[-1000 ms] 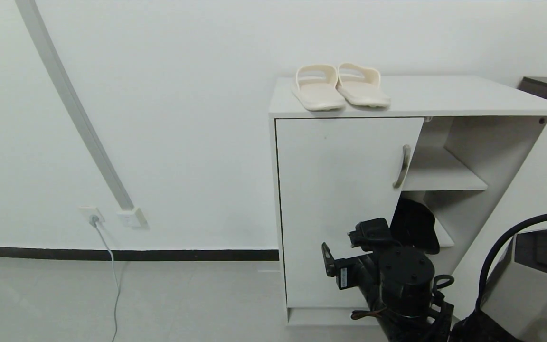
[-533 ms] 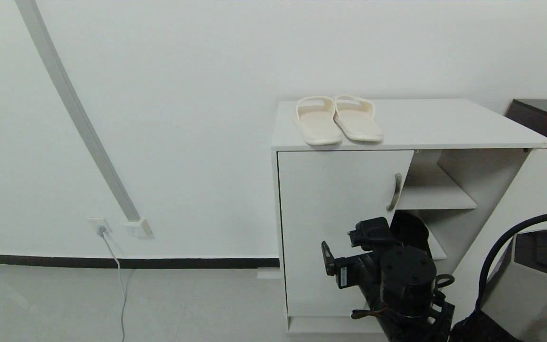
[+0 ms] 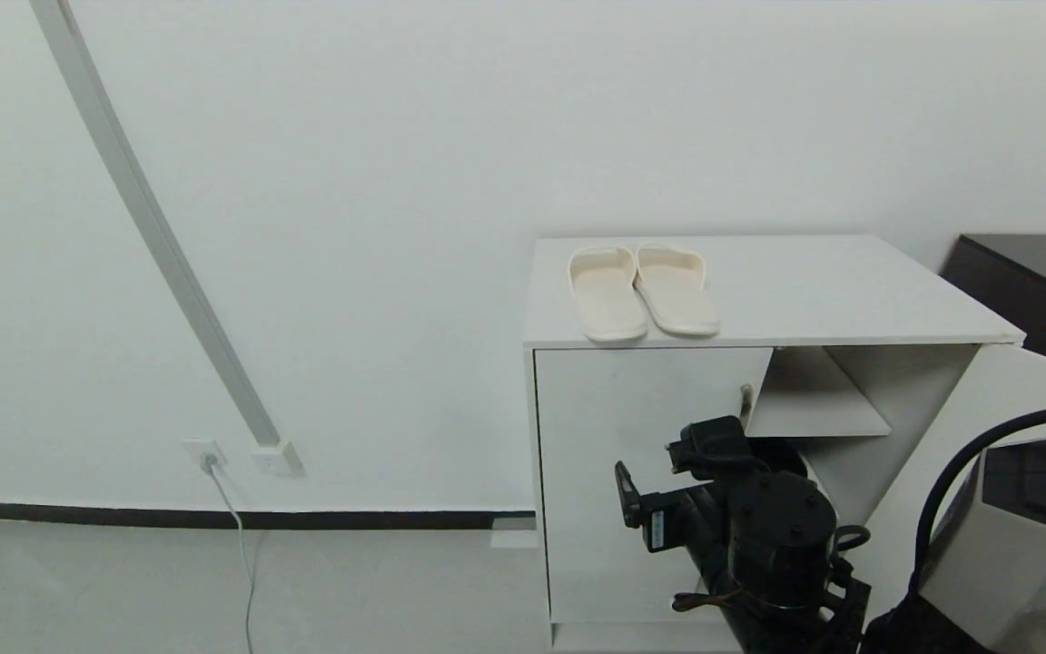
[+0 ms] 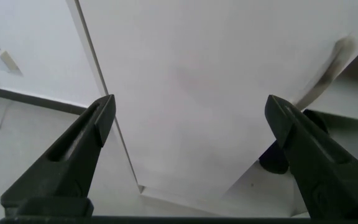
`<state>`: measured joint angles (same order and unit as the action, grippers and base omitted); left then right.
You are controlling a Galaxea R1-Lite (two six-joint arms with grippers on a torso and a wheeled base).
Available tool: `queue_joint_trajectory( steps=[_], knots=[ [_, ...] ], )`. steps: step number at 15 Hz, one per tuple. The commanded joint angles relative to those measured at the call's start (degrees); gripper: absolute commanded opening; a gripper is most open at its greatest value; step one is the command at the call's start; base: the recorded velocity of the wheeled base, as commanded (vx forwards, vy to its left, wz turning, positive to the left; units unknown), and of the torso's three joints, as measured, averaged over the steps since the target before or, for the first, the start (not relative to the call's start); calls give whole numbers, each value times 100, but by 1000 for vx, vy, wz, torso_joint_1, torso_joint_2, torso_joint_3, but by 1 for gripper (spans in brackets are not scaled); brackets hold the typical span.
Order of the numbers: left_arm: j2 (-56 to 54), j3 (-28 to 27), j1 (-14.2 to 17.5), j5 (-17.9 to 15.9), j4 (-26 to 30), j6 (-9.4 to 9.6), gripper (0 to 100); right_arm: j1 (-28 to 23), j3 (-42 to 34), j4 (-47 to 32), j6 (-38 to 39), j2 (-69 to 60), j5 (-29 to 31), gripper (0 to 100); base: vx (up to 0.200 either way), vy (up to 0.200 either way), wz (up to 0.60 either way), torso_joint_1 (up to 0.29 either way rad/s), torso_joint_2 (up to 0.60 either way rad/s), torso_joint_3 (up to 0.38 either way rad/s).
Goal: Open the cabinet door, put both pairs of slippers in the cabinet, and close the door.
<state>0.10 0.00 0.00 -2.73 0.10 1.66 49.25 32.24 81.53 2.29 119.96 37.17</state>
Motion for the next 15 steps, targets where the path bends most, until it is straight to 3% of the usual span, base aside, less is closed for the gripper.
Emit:
queue_joint_trajectory(
  steps=[1,9,15],
  knots=[
    [-1,0,0,1,-1,1,0,6,1,3,-1,19,1,100,0,0,0,203,-540,-315],
    [-1,0,0,1,-1,1,0,6,-78,21,-9,-7,1,100,0,0,0,251,-576,-330],
    [-1,0,0,-8,-1,10,0,-135,19,276,-396,125,-166,100,0,0,0,191,-409,-226]
  ],
)
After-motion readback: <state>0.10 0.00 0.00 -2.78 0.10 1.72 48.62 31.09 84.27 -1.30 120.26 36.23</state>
